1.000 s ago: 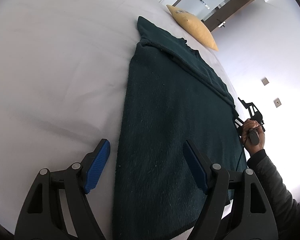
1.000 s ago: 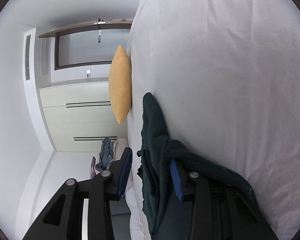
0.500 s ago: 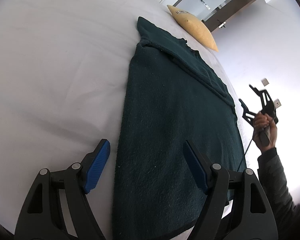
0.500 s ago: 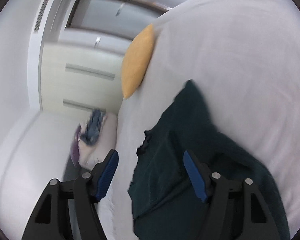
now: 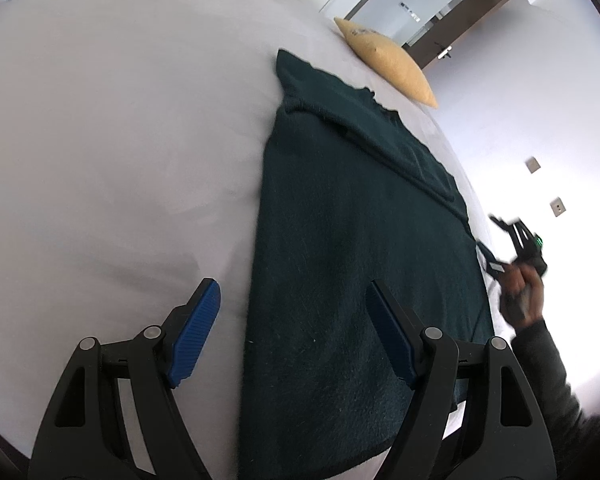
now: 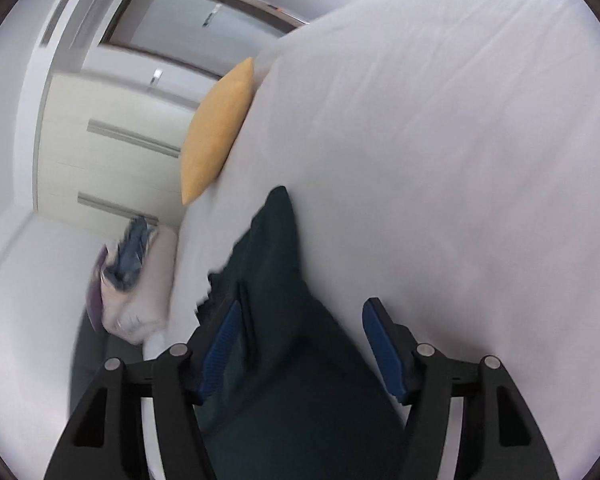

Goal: Fold small clothes

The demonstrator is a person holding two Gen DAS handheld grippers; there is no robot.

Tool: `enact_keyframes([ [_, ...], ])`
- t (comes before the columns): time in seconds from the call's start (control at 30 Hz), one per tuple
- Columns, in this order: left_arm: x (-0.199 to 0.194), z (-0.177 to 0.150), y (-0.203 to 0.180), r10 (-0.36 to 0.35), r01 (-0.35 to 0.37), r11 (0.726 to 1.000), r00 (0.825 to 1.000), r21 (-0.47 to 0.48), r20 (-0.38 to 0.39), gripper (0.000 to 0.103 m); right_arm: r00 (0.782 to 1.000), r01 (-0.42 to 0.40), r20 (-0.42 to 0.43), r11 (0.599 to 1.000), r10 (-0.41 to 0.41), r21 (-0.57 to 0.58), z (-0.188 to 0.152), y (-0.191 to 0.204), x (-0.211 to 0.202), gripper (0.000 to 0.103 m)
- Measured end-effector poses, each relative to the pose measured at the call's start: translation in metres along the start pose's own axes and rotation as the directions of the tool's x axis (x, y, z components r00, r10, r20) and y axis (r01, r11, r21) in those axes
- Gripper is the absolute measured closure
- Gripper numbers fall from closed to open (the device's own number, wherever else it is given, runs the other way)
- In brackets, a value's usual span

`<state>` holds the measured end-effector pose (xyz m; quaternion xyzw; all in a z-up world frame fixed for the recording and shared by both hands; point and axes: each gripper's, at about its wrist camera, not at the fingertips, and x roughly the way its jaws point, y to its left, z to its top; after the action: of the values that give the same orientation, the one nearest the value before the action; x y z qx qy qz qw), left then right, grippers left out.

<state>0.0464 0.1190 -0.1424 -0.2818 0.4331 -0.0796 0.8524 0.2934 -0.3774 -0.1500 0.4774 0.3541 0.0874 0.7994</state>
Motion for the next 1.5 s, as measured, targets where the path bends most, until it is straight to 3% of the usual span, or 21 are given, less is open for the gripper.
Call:
enact_keyframes([
  [0.1, -0.004, 0.002, 0.006, -0.022, 0.022, 1.000, 0.999, -0.013, -0.027, 0.029, 0.999, -0.014, -0.047, 0.997, 0.011, -0.078, -0.023, -0.005, -0.043, 0.036],
  [0.17, -0.002, -0.001, 0.013, -0.064, 0.060, 0.997, 0.994, -0.047, -0.085, 0.029, 0.995, -0.012, -0.099, 0.990, -0.003, -0.144, -0.044, -0.007, -0.073, 0.036],
  [0.33, -0.001, -0.018, 0.023, -0.169, 0.147, 0.982, 0.966, -0.121, -0.198, 0.029, 0.985, -0.012, -0.173, 0.973, -0.029, -0.232, -0.096, -0.023, -0.125, 0.036],
  [0.5, 0.004, -0.032, 0.032, -0.289, 0.241, 0.952, 0.908, -0.186, -0.304, 0.029, 0.970, 0.016, -0.232, 0.976, -0.068, -0.218, -0.124, -0.053, -0.151, 0.036],
  [0.8, 0.016, -0.026, 0.046, -0.390, 0.314, 0.916, 0.842, -0.250, -0.373, 0.031, 0.961, -0.021, -0.275, 0.981, -0.034, -0.193, -0.136, -0.059, -0.167, 0.036],
  [0.93, 0.022, -0.027, 0.045, -0.366, 0.295, 0.928, 0.838, -0.230, -0.405, 0.051, 0.955, -0.020, -0.293, 0.981, -0.038, -0.192, -0.139, -0.060, -0.170, 0.036],
  [1.0, 0.024, -0.030, 0.047, -0.362, 0.287, 0.929, 0.837, -0.232, -0.411, 0.069, 0.954, -0.015, -0.297, 0.981, -0.044, -0.193, -0.140, -0.060, -0.173, 0.036],
  [1.23, 0.028, -0.036, 0.054, -0.374, 0.290, 0.922, 0.838, -0.256, -0.398, 0.078, 0.943, 0.018, -0.323, 0.979, -0.084, -0.202, -0.139, -0.065, -0.178, 0.038],
  [1.37, 0.027, -0.037, 0.047, -0.339, 0.267, 0.937, 0.846, -0.223, -0.411, 0.088, 0.940, 0.035, -0.326, 0.979, -0.100, -0.201, -0.138, -0.066, -0.178, 0.039],
  [1.5, 0.024, -0.037, 0.050, -0.318, 0.251, 0.945, 0.853, -0.210, -0.413, 0.096, 0.917, 0.050, -0.374, 0.970, -0.138, -0.237, -0.144, -0.061, -0.171, 0.039],
])
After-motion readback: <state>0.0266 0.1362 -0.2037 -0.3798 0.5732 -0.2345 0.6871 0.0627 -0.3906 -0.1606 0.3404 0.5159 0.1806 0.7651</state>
